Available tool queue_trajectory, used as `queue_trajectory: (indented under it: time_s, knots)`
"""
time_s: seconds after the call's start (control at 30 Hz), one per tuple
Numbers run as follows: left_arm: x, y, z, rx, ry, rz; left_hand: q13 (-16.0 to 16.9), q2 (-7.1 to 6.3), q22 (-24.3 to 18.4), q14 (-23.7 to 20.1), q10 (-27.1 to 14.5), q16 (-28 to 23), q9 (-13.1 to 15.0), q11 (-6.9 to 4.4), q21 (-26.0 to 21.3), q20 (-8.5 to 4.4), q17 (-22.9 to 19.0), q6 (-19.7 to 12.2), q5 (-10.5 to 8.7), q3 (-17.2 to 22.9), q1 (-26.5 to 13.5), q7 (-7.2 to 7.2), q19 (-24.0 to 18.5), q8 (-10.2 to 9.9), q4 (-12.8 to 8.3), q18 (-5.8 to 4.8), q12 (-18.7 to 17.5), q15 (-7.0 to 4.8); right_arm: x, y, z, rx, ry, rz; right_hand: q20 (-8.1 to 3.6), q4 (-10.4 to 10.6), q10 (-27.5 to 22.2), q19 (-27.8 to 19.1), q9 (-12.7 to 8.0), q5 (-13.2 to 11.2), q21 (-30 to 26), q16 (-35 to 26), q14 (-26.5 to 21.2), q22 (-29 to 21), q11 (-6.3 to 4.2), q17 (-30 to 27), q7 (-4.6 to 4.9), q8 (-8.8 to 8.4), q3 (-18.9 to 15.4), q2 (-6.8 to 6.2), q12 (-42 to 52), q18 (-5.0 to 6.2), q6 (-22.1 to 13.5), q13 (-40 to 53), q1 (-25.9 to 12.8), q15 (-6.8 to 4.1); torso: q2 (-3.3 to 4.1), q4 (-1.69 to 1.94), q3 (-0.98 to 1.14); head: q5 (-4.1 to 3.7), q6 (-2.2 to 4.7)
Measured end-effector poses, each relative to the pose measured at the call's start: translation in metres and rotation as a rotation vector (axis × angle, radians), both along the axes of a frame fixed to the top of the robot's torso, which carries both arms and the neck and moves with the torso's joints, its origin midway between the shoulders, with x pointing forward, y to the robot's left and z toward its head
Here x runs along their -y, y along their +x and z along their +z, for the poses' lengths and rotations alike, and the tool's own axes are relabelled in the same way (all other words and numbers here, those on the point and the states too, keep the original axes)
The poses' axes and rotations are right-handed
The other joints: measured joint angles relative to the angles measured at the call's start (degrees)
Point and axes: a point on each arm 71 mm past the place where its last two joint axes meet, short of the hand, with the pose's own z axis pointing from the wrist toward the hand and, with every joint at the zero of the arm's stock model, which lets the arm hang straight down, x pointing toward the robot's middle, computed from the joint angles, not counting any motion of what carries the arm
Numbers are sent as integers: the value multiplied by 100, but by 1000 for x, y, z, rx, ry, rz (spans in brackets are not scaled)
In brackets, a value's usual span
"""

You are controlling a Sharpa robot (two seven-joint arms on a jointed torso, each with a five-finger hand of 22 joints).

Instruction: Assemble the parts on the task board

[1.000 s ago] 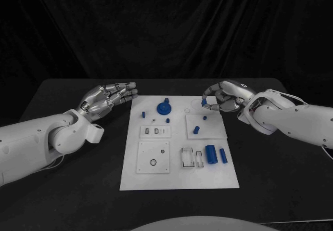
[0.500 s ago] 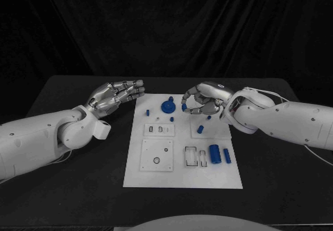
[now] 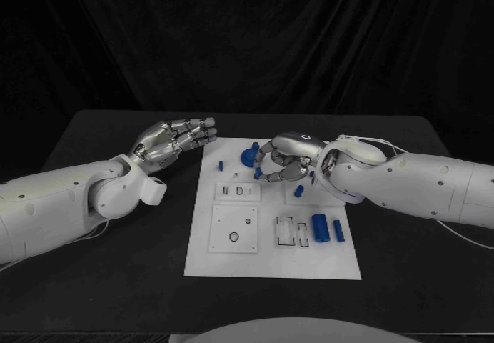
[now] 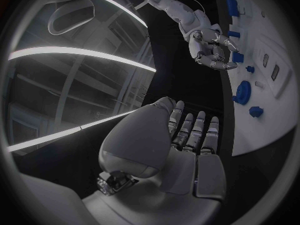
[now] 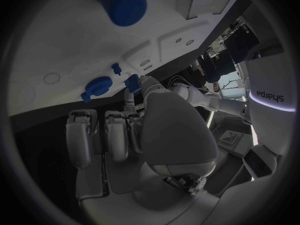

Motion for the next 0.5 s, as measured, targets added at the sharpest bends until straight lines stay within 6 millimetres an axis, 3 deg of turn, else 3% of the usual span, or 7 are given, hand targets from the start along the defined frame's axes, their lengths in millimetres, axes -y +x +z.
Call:
queue_trajectory:
  time_s: [0.23,0.5]
  knots:
    - [1,0,0,-4,1,-4,0,0,0,0,0,0,0,0,0,0,0,0,0,16,0,0,0,0,16,0,0,0,-5,-4,-9,-17,-14,0,0,-16,21,0,-2,0,-26,0,-22,5,21,0,21,0,16,0,0,0,21,0,0,22,-3,-9,-2,62,-29]
    - [0,0,-1,-8,4,-6,0,0,0,0,-20,0,0,21,0,0,0,0,0,16,0,0,0,0,16,0,0,0,-8,-6,-15,-25,-20,-8,41,-16,0,0,-9,-28,-53,0,-6,4,42,0,21,0,15,-1,0,0,20,0,-1,38,-2,-16,-1,81,-52]
